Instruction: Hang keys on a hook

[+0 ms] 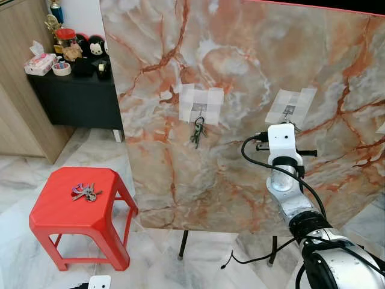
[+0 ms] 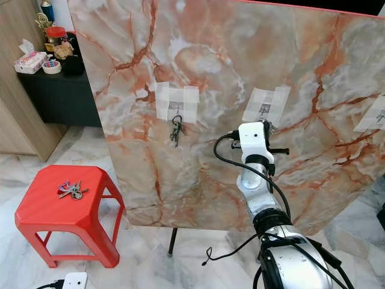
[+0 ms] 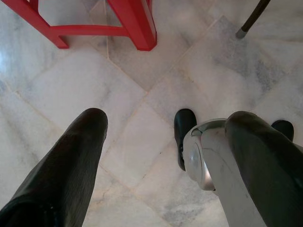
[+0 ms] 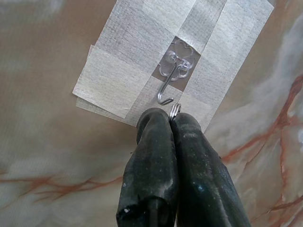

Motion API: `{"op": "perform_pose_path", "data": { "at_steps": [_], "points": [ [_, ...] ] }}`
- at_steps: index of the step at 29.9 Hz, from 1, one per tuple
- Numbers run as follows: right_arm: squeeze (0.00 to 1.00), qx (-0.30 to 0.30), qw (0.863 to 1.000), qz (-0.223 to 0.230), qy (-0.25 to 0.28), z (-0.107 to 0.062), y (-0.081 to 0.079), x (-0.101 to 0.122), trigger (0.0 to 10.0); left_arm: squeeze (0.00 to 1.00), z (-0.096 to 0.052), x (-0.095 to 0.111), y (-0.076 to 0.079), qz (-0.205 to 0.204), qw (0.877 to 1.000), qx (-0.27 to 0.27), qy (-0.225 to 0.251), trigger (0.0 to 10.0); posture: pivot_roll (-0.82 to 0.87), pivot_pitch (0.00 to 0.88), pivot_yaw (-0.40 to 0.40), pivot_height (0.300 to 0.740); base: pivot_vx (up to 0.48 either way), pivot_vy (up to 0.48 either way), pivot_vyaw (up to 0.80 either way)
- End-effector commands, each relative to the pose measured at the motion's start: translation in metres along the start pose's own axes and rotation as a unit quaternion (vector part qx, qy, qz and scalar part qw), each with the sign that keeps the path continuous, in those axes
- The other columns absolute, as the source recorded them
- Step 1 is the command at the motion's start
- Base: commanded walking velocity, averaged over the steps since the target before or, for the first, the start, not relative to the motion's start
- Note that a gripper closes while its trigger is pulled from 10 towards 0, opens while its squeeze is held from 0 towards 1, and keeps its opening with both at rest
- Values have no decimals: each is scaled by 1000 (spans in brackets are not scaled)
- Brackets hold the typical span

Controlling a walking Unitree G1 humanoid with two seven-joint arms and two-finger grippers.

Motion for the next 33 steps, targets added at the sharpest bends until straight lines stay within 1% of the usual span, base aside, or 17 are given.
{"op": "perform_pose_path", "data": {
  "at_steps": [1, 3, 6, 16, 27, 33],
  "points": [
    [0, -5, 1000, -8, 12, 6, 5, 7, 10000, 0, 0, -3, 4, 1, 1000, -3, -7, 10000, 76, 38, -109, 740, 0, 0, 0],
    [0, -5, 1000, -9, 14, 6, 4, 8, 10000, 0, 0, -3, 4, 1, 1000, -3, -7, 10000, 76, 39, -108, 740, 0, 0, 0],
    [0, 4, 999, -23, 28, 6, 2, 12, 10000, 0, 0, -3, 4, 1, 1000, -3, -7, 10000, 76, 39, -108, 740, 0, 0, 0],
    [0, 0, 999, -25, 27, 8, 4, 13, 10000, 0, 0, -3, 6, 1, 1000, -4, -7, 10000, 75, 38, -109, 740, 0, 0, 0],
    [0, 5, 999, -34, 10, 8, 3, 8, 10000, 0, 0, -3, 6, 0, 1000, -6, -8, 10000, 76, 40, -108, 740, 0, 0, 0],
    [0, 16, 999, -42, -10, 6, 1, 1, 10000, 0, 0, -3, 6, 1, 1000, -7, -7, 10000, 76, 41, -108, 740, 0, 0, 0]
  ]
}}
Point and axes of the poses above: a point about 5 cm out from each wrist's last joint towards the gripper, its own z axis pointing out of the wrist towards the gripper, its own x axis along the axis of the wrist's last joint, y = z × x, the point moved 3 cm from there along z, pointing out of the wrist towards the gripper, and after that the axes turned 7 degrees about z, right-handed, at the moved point
